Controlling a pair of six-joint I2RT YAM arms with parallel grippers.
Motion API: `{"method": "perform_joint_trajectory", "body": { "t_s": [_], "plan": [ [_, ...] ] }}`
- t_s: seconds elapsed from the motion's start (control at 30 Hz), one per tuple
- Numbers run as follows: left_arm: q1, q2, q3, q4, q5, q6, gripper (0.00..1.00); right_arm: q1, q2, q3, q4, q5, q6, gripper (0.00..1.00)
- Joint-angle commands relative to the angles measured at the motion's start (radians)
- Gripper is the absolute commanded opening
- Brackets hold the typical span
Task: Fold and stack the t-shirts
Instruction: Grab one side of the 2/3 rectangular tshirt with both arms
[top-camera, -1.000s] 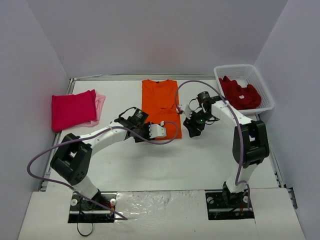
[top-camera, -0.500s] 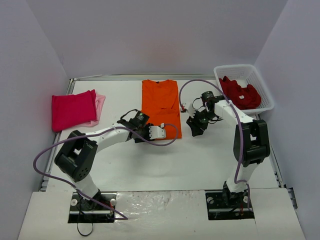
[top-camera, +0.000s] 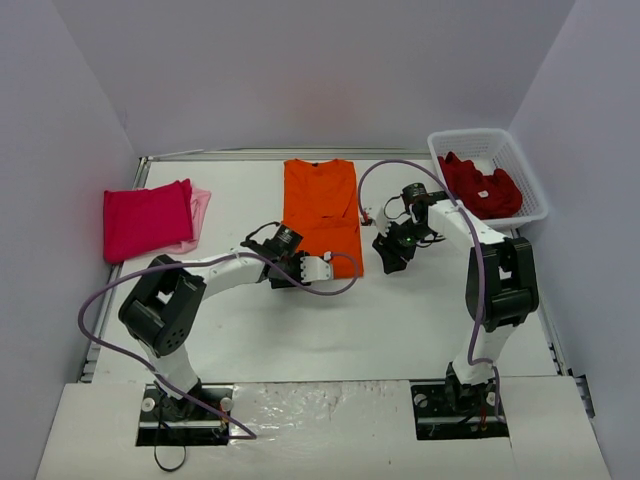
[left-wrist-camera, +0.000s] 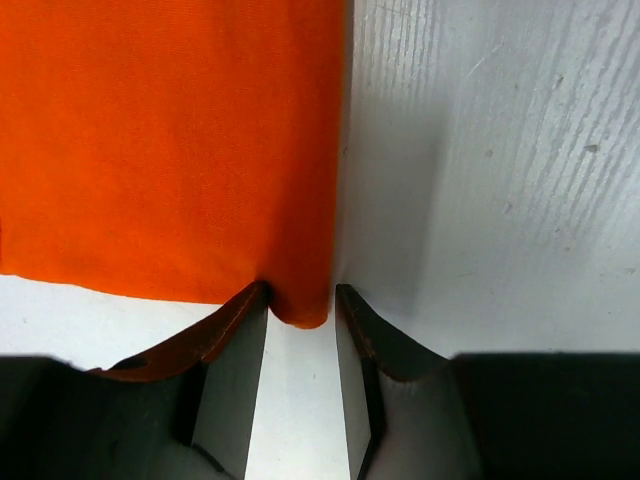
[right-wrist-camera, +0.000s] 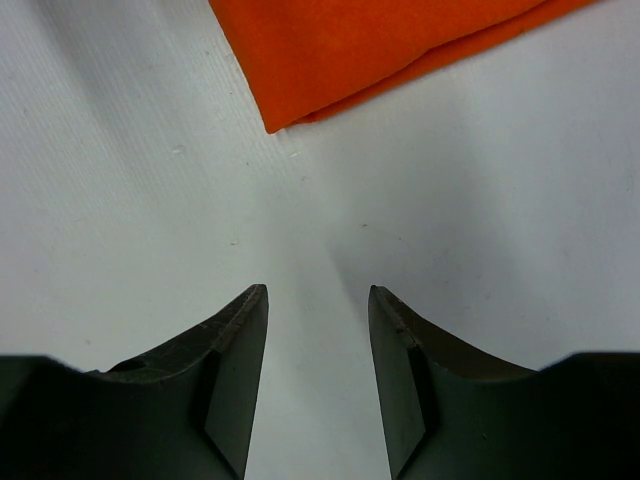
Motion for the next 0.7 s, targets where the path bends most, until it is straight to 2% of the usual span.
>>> {"method": "perform_joint_trajectory", "body": {
  "t_s": [0.0, 0.07, 0.13, 0.23, 0.3, 0.53, 0.67],
  "plan": [
    [-0.004, 0.022, 0.008, -0.037, 0.011, 0.012, 0.32, -0.006, 0.002, 0.019, -0.032, -0.006, 0.003, 0.41],
    [-0.002, 0.026, 0.008, -0.037, 0.009, 0.011, 0.31, -0.006, 0.001, 0.017, -0.032, -0.005, 0.002, 0.41],
    [-0.004, 0.026, 0.008, -0.044, 0.009, 0.011, 0.24, -0.008, 0.001, 0.019, -0.032, -0.002, 0.002, 0.41],
    [-0.001, 0.023, 0.004, -0.05, 0.008, 0.009, 0.06, -0.008, -0.006, 0.02, -0.032, -0.002, 0.003, 0.41],
    [0.001, 0.022, 0.002, -0.058, 0.008, 0.005, 0.03, -0.009, -0.009, 0.02, -0.032, -0.003, 0.005, 0.41],
    [0.009, -0.01, 0.014, -0.11, 0.052, -0.011, 0.03, -0.009, -0.03, 0.019, -0.035, 0.001, 0.003, 0.41],
    [0.044, -0.026, 0.048, -0.156, 0.13, -0.032, 0.02, -0.008, -0.08, -0.004, -0.032, -0.037, -0.047, 0.4]
  ]
}}
